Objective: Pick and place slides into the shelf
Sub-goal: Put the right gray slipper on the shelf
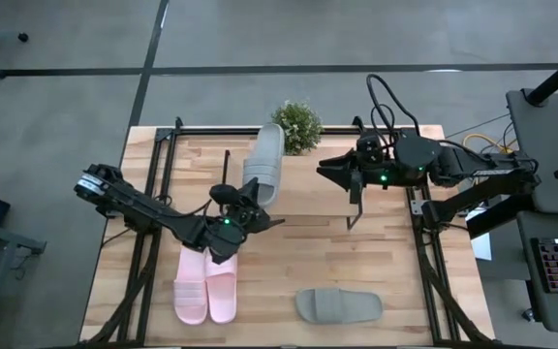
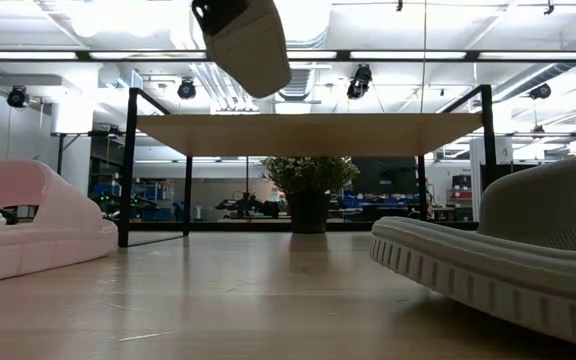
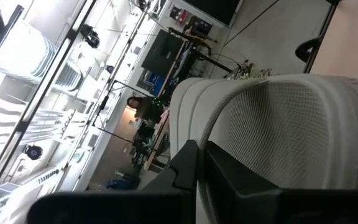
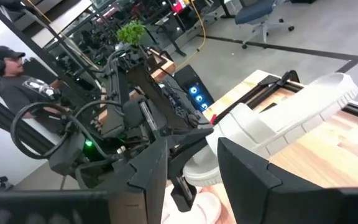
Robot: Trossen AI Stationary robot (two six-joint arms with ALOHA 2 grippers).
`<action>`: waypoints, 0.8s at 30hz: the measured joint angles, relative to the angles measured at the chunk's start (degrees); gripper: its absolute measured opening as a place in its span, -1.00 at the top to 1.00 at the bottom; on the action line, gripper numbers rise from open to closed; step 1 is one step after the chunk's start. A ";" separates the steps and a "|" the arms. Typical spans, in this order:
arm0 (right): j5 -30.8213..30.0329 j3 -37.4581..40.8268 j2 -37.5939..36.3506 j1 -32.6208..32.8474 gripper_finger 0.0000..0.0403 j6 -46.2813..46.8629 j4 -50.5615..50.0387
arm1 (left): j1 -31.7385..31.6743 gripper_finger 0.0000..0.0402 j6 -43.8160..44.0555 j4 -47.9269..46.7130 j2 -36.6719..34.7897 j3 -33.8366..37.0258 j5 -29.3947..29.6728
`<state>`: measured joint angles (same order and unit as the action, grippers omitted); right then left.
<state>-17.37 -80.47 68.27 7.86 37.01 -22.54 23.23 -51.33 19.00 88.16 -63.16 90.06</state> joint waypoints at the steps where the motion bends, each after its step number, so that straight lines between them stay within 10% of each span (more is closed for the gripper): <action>1: 0.00 0.00 -0.04 0.00 0.34 0.00 0.06 | 0.12 1.00 0.00 0.02 -0.23 0.11 0.00; 24: -0.04 0.00 -0.07 0.00 0.39 -0.02 0.02 | 1.34 1.00 1.47 -0.44 -0.94 9.38 -0.04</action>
<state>-17.41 -80.47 68.20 7.86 36.99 -22.52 24.57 -49.86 18.56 87.22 -53.78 90.02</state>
